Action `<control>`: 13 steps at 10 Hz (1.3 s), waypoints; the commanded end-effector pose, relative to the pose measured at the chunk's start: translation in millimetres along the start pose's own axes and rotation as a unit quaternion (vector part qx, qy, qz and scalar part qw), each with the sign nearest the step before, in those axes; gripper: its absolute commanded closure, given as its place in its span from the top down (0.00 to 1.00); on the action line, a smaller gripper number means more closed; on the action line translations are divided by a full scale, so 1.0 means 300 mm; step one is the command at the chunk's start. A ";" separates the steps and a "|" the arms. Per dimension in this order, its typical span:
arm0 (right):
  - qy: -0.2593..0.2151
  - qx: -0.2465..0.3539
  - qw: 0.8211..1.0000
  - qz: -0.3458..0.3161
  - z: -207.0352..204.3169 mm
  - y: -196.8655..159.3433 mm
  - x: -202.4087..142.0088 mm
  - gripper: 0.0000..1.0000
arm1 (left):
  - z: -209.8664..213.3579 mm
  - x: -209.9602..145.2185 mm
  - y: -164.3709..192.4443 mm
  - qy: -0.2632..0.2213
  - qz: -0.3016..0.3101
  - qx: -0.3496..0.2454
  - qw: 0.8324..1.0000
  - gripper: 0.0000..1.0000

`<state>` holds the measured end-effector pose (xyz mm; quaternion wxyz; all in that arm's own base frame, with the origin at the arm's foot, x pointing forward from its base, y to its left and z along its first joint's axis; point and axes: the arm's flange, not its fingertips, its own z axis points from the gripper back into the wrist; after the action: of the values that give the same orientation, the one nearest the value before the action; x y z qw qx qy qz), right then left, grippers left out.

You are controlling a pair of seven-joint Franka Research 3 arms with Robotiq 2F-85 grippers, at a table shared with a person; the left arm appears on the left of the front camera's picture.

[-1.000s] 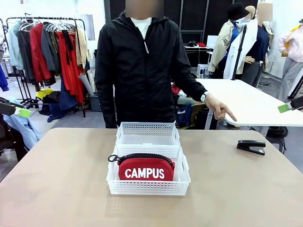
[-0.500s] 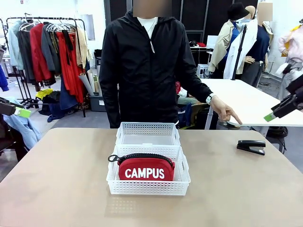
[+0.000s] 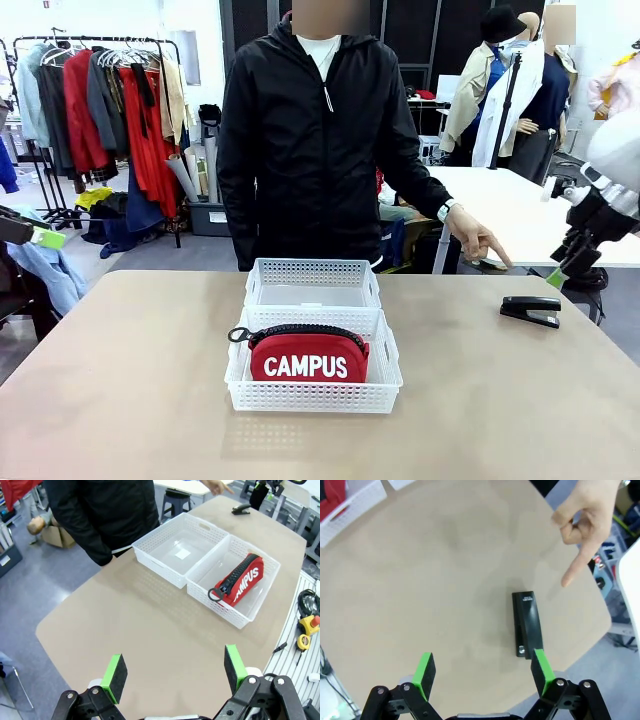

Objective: Distribute items into two baskets.
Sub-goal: Pick up the Stapler that the person points to.

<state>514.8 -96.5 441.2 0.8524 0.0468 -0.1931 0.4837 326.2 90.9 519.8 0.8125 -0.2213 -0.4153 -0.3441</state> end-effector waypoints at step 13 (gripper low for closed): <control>0.084 0.007 0.994 0.073 -0.061 -0.139 -0.024 1.00 | 0.001 0.001 0.007 -0.010 -0.009 -0.006 1.000 1.00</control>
<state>553.1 -120.0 427.1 0.8267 -0.0055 -0.1192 0.5499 326.1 90.8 519.8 0.8113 -0.2241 -0.4166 -0.3434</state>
